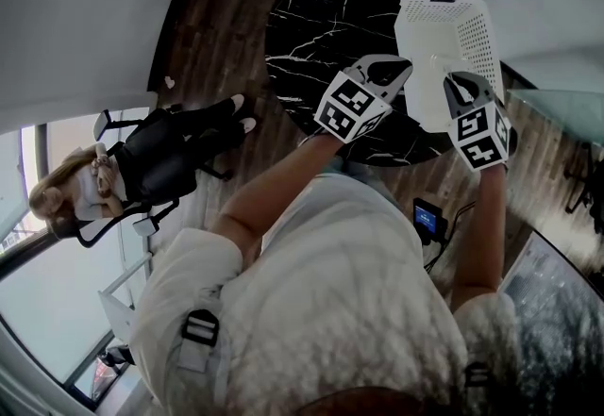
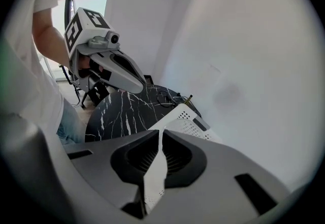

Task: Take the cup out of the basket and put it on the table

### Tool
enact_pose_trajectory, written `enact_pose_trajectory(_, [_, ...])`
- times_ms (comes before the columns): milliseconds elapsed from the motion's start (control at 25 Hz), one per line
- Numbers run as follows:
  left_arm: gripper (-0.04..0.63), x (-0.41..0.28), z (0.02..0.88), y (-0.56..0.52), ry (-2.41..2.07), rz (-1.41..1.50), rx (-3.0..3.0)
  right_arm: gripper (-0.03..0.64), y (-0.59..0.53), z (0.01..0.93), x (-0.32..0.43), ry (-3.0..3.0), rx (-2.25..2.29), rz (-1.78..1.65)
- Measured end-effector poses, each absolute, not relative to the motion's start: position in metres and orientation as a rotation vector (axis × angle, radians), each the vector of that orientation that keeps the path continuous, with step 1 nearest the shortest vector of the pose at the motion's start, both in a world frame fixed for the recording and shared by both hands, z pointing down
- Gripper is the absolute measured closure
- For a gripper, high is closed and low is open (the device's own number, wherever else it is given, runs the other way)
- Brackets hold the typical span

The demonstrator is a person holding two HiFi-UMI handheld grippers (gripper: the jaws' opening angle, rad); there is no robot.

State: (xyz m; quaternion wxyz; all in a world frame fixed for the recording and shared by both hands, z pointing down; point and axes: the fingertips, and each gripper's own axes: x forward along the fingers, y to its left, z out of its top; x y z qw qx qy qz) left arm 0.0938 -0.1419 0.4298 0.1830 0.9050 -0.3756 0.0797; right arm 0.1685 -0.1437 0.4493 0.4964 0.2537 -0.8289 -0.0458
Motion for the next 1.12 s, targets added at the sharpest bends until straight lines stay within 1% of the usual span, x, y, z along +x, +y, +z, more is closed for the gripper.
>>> enact_pose_trajectory(640, [0.589, 0.031, 0.431, -0.123, -1.244, 0.166, 2.462, 0.591, -0.127, 0.433, 0.101, -2.08, 0.481, -0.213])
enact_pose_trajectory(1120, [0.589, -0.023, 0.449, -0.109, -1.365, 0.153, 2.349, 0.591, -0.115, 0.447, 0.051, -2.086, 0.332, -0.251])
